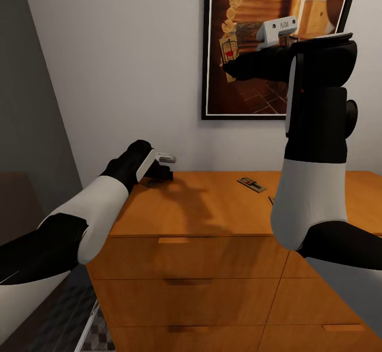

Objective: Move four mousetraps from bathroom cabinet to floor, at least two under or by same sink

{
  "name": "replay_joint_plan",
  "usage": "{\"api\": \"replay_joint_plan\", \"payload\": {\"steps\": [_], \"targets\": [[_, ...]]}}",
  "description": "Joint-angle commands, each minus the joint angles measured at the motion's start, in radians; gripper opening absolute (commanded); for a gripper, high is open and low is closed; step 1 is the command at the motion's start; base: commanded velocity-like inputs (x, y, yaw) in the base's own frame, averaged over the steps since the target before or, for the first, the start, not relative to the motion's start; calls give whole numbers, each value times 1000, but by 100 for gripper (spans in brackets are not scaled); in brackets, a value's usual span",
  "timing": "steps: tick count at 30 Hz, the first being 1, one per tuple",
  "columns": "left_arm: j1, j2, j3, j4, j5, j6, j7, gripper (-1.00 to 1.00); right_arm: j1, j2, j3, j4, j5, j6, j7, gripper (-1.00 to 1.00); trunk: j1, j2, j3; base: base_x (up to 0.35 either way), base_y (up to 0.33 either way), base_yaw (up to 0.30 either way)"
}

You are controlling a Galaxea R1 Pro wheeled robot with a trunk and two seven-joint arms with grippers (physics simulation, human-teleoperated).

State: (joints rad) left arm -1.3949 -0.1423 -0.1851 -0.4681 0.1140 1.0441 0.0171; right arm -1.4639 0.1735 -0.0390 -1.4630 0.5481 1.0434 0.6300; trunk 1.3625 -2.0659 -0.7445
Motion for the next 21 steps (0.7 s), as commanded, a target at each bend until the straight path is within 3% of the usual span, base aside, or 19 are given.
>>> {"api": "replay_joint_plan", "payload": {"steps": [1, 21], "targets": [[0, 1, -8, 26, -6, 3, 2, -100, -1, 1, -2, -1, 7, 4, 8, -100, 0, 0, -1, 0, 0, 0], [-1, 1, -8, 25, -4, 3, 1, -100, -1, 1, -2, 0, 7, 4, 8, -100, 0, 0, -1, 0, 0, 0]]}}
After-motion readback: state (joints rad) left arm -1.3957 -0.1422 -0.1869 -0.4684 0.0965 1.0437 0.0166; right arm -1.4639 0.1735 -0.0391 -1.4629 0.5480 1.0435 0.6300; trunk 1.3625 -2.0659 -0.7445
